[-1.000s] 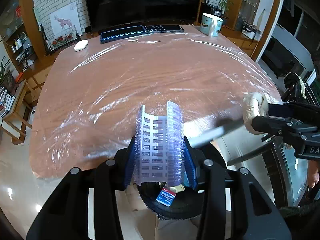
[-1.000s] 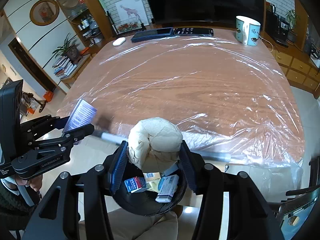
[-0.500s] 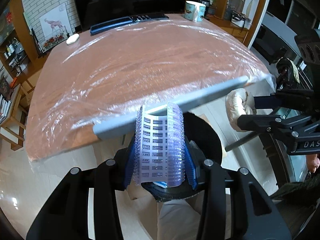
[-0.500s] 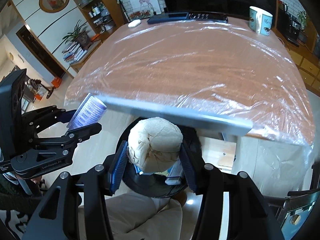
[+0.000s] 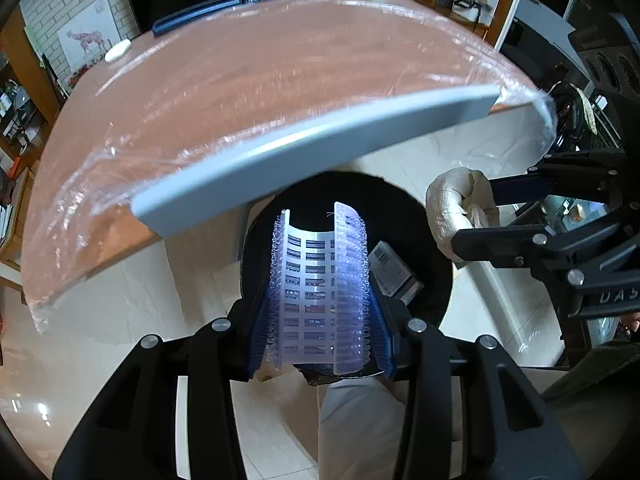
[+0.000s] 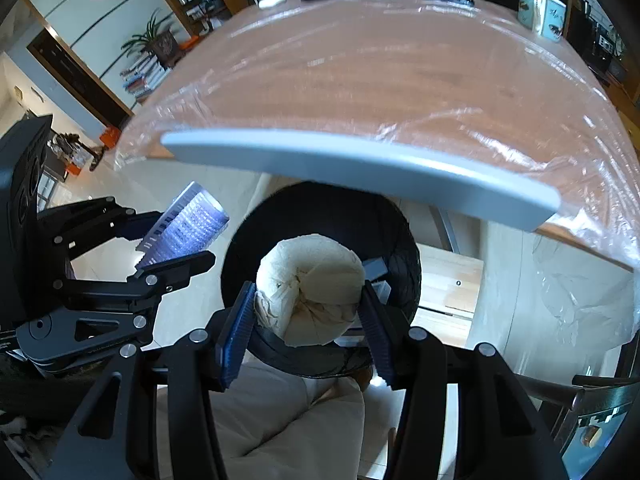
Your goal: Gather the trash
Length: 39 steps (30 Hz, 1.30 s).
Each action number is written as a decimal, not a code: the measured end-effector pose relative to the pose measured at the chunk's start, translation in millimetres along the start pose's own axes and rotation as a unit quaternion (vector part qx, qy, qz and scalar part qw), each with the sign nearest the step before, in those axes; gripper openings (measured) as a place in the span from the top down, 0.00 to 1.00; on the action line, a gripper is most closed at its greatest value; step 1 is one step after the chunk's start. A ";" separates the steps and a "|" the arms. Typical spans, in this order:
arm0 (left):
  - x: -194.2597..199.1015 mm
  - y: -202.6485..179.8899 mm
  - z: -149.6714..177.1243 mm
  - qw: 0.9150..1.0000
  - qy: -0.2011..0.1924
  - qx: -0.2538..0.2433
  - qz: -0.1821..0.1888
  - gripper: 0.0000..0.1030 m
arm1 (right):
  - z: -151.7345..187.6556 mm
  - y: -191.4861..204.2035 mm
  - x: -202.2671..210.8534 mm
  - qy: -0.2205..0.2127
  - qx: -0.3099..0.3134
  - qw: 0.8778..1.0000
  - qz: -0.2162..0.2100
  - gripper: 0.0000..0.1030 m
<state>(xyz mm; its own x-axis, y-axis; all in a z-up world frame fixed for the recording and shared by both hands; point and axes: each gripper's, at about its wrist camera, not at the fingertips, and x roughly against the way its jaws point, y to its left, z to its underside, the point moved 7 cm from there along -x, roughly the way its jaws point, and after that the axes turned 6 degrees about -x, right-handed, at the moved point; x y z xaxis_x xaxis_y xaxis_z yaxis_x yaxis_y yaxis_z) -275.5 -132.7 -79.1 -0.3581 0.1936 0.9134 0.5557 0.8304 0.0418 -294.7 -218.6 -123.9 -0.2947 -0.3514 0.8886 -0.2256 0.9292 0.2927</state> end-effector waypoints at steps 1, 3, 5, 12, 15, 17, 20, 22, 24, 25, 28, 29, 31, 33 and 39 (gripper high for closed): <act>-4.7 0.4 1.1 1.000 0.005 0.000 -0.001 0.57 | 1.5 -0.6 -4.8 0.005 0.001 1.000 0.002 0.50; -12.9 1.1 3.1 1.000 0.012 0.000 -0.002 0.57 | 4.2 -1.8 -12.9 0.013 0.001 1.000 0.002 0.50; -21.1 2.3 5.4 1.000 0.019 0.000 -0.002 0.57 | 6.8 -2.6 -20.3 0.019 0.001 1.000 0.004 0.50; -41.3 2.9 10.1 0.999 0.035 -0.005 -0.006 0.57 | 8.7 -2.4 -44.2 0.034 0.006 0.999 0.013 0.50; -48.1 3.8 12.0 0.999 0.041 -0.004 -0.006 0.57 | 8.5 -4.5 -50.5 0.037 0.004 0.999 0.016 0.50; -51.3 4.7 11.5 0.999 0.041 -0.003 -0.006 0.56 | 7.7 -6.4 -53.8 0.037 0.001 0.999 0.018 0.50; -53.0 6.5 11.5 0.999 0.038 -0.004 -0.006 0.27 | 6.7 -9.0 -55.1 0.032 -0.007 0.999 0.014 0.42; -50.8 9.2 9.7 0.999 0.032 -0.002 -0.008 0.25 | 7.1 -12.1 -53.3 0.028 -0.016 0.999 0.008 0.26; -49.8 12.3 10.5 0.999 0.034 0.002 -0.005 0.25 | 7.4 -15.7 -49.9 0.026 -0.021 0.999 0.007 0.26; -48.8 13.2 10.8 0.999 0.033 0.003 -0.005 0.25 | 7.7 -17.6 -47.2 0.025 -0.025 0.999 0.007 0.26; -38.5 15.5 9.9 1.000 0.026 0.006 0.003 0.25 | 6.2 -19.6 -30.3 0.015 -0.033 0.999 0.000 0.26; -32.9 16.7 8.5 1.000 0.020 0.005 0.006 0.25 | 4.6 -19.2 -20.9 0.007 -0.032 0.999 -0.004 0.26; -14.2 15.4 3.1 1.000 -0.001 -0.002 0.014 0.25 | -0.8 -17.6 -2.7 -0.012 -0.028 1.000 -0.008 0.24; 8.6 16.5 -9.2 0.999 -0.031 -0.008 0.021 0.24 | -12.9 -17.2 22.2 -0.046 -0.023 0.999 -0.008 0.19; 75.3 43.0 -57.8 0.989 -0.148 0.001 -0.006 0.03 | -67.4 -28.0 81.8 -0.158 -0.025 0.987 0.027 0.04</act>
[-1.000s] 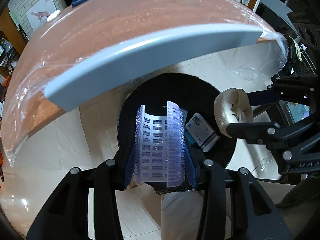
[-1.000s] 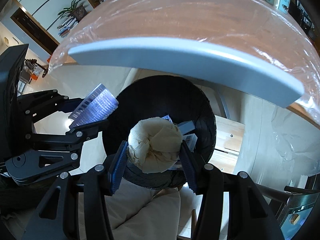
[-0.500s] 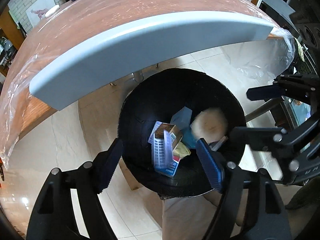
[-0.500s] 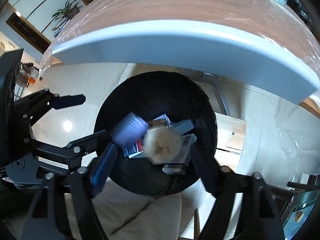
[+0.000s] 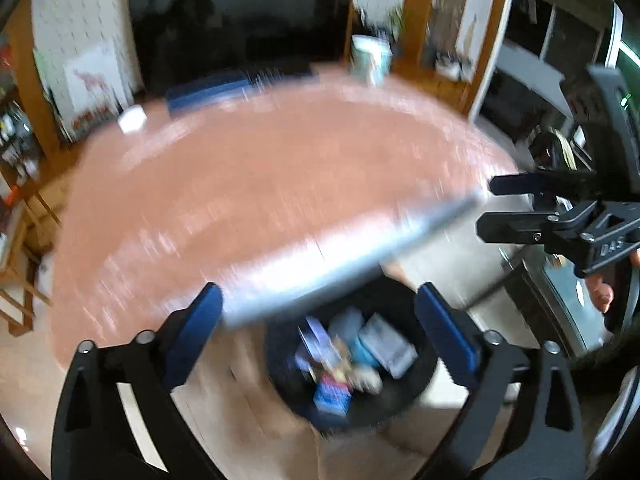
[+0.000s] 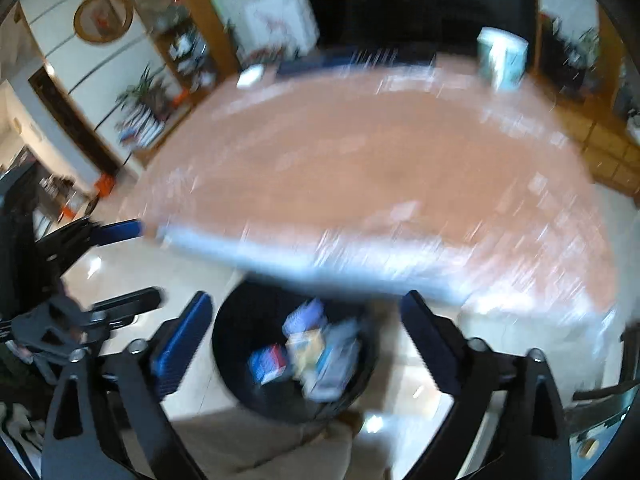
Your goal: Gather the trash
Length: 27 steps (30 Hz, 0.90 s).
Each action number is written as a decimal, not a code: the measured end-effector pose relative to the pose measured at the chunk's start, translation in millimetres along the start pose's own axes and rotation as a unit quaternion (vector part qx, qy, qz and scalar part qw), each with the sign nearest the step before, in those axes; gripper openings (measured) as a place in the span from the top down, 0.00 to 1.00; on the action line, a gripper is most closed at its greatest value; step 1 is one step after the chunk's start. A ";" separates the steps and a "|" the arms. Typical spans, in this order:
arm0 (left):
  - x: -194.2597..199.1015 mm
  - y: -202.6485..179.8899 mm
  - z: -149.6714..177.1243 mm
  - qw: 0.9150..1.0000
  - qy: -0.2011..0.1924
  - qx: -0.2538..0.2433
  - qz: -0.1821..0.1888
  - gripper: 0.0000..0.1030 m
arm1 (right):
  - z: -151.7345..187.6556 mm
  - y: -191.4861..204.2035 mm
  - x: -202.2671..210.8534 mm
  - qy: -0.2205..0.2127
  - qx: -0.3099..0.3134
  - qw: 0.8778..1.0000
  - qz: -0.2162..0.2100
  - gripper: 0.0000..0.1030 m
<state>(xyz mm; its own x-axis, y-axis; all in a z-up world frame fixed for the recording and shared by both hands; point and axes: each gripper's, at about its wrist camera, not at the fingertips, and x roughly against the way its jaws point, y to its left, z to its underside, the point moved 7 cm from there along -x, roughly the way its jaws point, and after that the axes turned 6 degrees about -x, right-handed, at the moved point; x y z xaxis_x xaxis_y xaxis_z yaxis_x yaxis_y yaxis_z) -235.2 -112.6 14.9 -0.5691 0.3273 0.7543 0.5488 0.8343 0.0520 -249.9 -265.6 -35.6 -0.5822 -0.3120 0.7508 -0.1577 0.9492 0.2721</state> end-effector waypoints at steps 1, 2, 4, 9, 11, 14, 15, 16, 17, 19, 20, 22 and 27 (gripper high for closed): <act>1.1 6.6 -9.2 1.000 -0.012 0.002 -0.016 0.03 | -15.2 -7.2 1.0 -0.027 0.002 0.999 0.019 0.04; 1.1 17.4 -20.5 0.999 -0.029 0.006 -0.036 0.03 | -28.7 -16.5 -2.0 -0.046 0.004 0.998 0.040 0.04; -5.3 39.0 -35.0 0.997 -0.039 0.019 -0.069 0.02 | -49.9 -34.3 -11.9 -0.067 0.002 0.995 0.067 0.04; -49.2 102.4 -58.2 0.991 -0.028 0.077 -0.106 0.02 | -99.3 -94.7 -56.3 -0.067 -0.038 0.990 0.117 0.04; -71.7 130.4 -64.4 0.988 -0.016 0.099 -0.120 0.02 | -115.0 -114.6 -71.9 -0.061 -0.045 0.988 0.135 0.04; -100.7 162.4 -66.9 0.983 0.000 0.128 -0.134 0.02 | -132.1 -141.4 -93.7 -0.051 -0.060 0.985 0.155 0.04; -106.3 170.1 -65.7 0.982 0.003 0.135 -0.136 0.02 | -134.7 -146.9 -99.6 -0.048 -0.065 0.984 0.156 0.04; -116.4 180.9 -66.3 0.979 0.010 0.147 -0.138 0.02 | -139.0 -153.8 -105.2 -0.046 -0.073 0.984 0.158 0.04; -123.8 189.0 -67.1 0.978 0.014 0.156 -0.138 0.02 | -144.1 -159.3 -110.7 -0.046 -0.079 0.983 0.160 0.04; -134.6 198.9 -69.7 0.976 0.022 0.165 -0.141 0.02 | -150.6 -169.8 -119.4 -0.043 -0.082 0.981 0.169 0.04; -140.4 204.6 -70.7 0.975 0.025 0.168 -0.144 0.02 | -154.8 -173.9 -125.2 -0.039 -0.082 0.981 0.172 0.04; -149.8 214.0 -72.4 0.974 0.029 0.173 -0.146 0.02 | -158.8 -180.6 -132.3 -0.034 -0.081 0.980 0.178 0.04; -167.4 234.0 -78.6 0.972 0.036 0.178 -0.152 0.02 | -164.6 -197.7 -146.7 -0.023 -0.086 0.978 0.187 0.04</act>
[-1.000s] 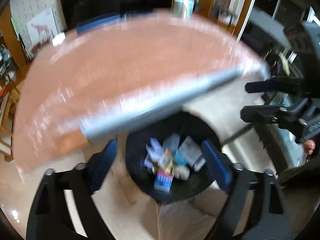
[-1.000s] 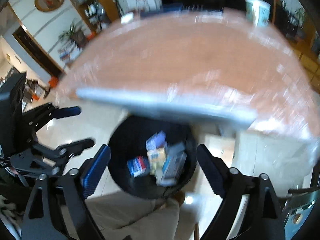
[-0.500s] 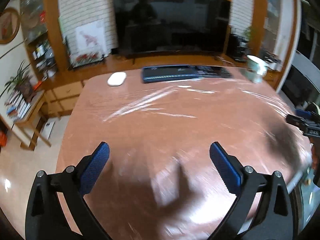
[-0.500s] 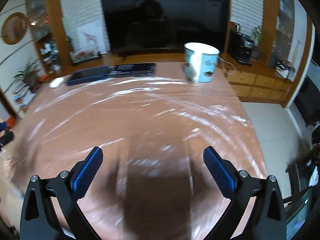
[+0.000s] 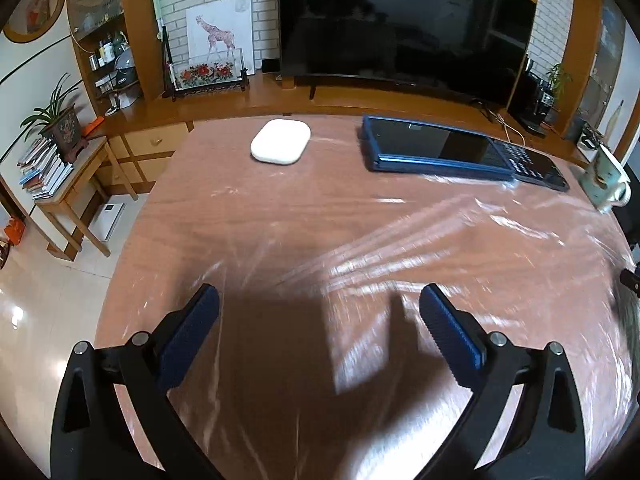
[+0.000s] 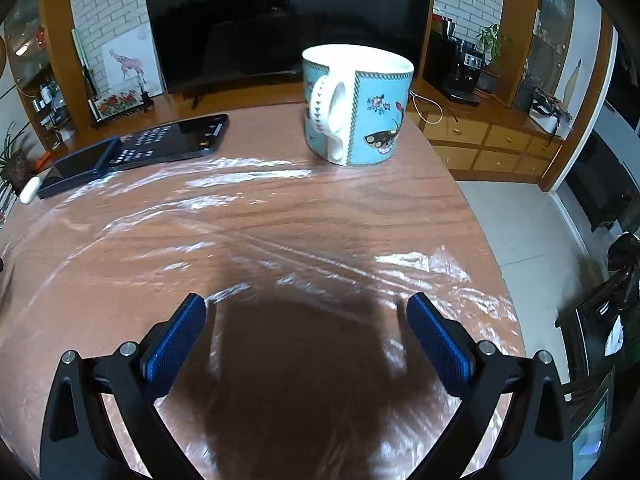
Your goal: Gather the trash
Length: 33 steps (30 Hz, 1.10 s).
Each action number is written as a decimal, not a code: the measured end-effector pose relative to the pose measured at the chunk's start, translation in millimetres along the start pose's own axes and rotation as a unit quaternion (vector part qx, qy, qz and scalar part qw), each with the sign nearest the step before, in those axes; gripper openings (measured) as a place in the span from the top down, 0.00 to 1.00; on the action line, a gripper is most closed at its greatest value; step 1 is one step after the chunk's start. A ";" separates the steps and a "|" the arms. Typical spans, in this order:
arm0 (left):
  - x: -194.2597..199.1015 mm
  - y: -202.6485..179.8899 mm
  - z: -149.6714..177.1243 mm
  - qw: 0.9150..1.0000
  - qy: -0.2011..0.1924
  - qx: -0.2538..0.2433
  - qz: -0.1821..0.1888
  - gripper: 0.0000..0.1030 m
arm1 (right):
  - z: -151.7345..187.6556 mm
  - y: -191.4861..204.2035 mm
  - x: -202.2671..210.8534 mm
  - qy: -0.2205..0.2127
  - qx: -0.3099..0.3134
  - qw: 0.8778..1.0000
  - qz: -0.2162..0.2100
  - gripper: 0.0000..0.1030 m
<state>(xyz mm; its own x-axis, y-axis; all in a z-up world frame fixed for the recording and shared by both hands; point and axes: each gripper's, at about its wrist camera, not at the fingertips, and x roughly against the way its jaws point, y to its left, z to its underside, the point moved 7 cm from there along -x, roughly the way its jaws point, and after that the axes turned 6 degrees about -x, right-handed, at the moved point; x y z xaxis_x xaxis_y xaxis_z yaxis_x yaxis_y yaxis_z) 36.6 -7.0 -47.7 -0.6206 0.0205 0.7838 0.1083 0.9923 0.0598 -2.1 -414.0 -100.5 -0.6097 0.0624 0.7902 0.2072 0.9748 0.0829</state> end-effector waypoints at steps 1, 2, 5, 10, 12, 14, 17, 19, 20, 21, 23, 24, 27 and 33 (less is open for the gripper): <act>-4.2 0.1 -2.4 1.000 0.002 0.001 0.000 0.02 | 1.1 -0.9 -1.9 0.002 -0.001 1.000 0.002 0.04; -7.8 0.6 -4.4 1.000 0.003 0.002 -0.001 0.02 | 1.2 -3.5 -6.0 0.005 -0.004 1.000 0.005 0.04; -14.8 0.1 -6.7 1.000 0.007 0.001 -0.001 0.02 | -1.1 -8.2 -7.6 0.001 -0.005 1.000 0.006 0.04; -22.7 0.7 -6.5 1.000 0.023 0.004 -0.002 0.02 | -2.0 -9.1 -9.8 0.002 -0.006 1.000 0.009 0.04; -22.9 -0.2 -6.4 1.000 0.026 0.001 -0.005 0.02 | -1.9 -9.3 -9.9 0.002 -0.006 1.000 0.010 0.03; -23.0 -0.1 -5.5 1.000 0.027 0.000 -0.006 0.02 | -2.0 -9.7 -10.0 0.002 -0.006 1.000 0.010 0.03; -24.0 -0.1 -5.5 1.000 0.028 0.000 -0.006 0.02 | -2.3 -9.5 -9.8 0.002 -0.006 1.000 0.009 0.03; -23.9 0.0 -5.3 1.000 0.028 0.000 -0.006 0.01 | -2.1 -9.2 -9.8 0.002 -0.006 1.000 0.009 0.04; -23.7 0.1 -4.9 1.000 0.028 0.000 -0.006 0.01 | -2.0 -9.5 -9.8 0.002 -0.006 1.000 0.009 0.03; -24.0 -0.1 -5.5 1.000 0.028 0.000 -0.006 0.01 | -2.2 -9.2 -9.8 0.002 -0.006 1.000 0.009 0.03; -23.7 -0.1 -5.2 1.000 0.028 0.000 -0.006 0.01 | -2.1 -9.5 -9.7 0.002 -0.006 1.000 0.009 0.03; -23.6 0.0 -5.0 1.000 0.028 0.000 -0.006 0.01 | -2.2 -9.2 -9.7 0.002 -0.006 1.000 0.009 0.03; -23.5 0.0 -5.0 1.000 0.028 0.000 -0.006 0.01 | -2.0 -9.4 -9.7 0.002 -0.006 1.000 0.009 0.03; -23.9 0.0 -5.7 1.000 0.028 0.001 -0.006 0.01 | -2.2 -9.0 -9.6 0.002 -0.006 1.000 0.009 0.03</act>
